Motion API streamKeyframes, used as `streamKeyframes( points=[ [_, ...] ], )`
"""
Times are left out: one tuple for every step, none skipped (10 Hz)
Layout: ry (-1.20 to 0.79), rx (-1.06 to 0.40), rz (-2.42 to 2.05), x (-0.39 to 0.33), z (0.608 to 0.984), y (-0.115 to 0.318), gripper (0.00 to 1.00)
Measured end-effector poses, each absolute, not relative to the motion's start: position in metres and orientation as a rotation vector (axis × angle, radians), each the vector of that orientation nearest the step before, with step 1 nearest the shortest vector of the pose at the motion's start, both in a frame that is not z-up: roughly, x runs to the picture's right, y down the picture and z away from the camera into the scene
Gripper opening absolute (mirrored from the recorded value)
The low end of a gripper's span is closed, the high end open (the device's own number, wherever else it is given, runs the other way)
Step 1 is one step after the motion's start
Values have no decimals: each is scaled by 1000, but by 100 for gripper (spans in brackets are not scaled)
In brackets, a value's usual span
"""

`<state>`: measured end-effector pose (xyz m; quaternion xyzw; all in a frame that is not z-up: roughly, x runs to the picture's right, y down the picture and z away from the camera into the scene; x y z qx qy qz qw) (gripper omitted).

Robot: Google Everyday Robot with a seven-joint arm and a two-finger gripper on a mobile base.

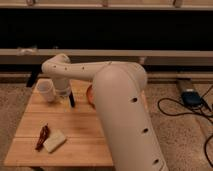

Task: Knock the eraser over

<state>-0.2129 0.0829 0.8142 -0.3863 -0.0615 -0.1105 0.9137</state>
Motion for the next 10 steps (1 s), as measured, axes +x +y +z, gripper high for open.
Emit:
streamKeyframes(
  points=[
    [-101,-785,-208,-204,817,79,80],
    [-91,-779,-198,-201,819,77,80],
    [-85,-774,-191,-198,819,76,80],
    [-83,-764,-183,-196,819,74,80],
    [-85,-754,-179,-194,818,72,80],
    [-85,-752,-176,-192,819,71,80],
    [-86,-753,-177,-193,818,72,80],
    [-87,-753,-180,-195,818,72,80],
    [-88,-753,-180,-195,818,72,80],
    [-87,-753,-179,-195,818,72,80]
  ],
)
